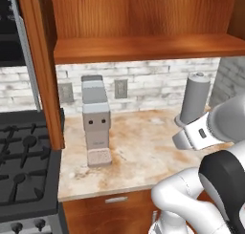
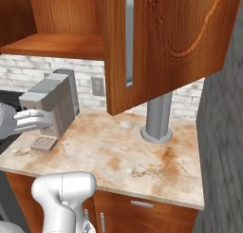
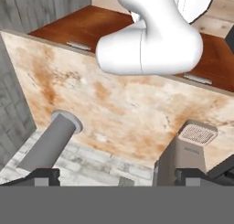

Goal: Close all open cabinet doors.

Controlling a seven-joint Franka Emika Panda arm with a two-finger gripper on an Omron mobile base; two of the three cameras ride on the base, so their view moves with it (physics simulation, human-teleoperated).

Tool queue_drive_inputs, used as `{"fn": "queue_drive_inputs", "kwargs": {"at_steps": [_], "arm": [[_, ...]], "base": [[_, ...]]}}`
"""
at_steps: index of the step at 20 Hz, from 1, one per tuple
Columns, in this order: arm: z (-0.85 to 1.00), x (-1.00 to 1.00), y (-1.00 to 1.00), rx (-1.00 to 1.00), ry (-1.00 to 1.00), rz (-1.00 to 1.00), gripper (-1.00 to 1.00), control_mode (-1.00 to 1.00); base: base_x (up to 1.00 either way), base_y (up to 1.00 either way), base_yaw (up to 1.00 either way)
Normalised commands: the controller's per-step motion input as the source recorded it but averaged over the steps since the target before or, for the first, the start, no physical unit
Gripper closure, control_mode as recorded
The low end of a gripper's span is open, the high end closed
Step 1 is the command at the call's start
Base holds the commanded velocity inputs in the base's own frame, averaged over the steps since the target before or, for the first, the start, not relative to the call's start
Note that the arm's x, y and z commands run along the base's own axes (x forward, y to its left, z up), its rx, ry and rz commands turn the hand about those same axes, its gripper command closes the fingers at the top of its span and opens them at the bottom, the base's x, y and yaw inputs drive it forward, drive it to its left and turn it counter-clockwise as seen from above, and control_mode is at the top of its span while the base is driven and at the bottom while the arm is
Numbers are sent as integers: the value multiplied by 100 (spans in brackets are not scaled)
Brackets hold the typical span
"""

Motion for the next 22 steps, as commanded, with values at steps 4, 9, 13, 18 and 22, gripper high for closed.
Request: {"fn": "queue_drive_inputs", "kwargs": {"at_steps": [4, 9, 13, 18, 22], "arm": [[0, 0, 0, 0, 0, 0, -100, 100], [0, 0, 0, 0, 0, 0, -100, 100], [0, 0, 0, 0, 0, 0, -100, 100], [-6, 0, 0, 0, 1, 0, -100, -100], [-12, -35, -5, 0, -1, -1, -100, -100]], "base": [[0, 25, -25], [0, 10, -22], [0, 0, -5], [0, 0, 0], [0, 0, 0]]}}
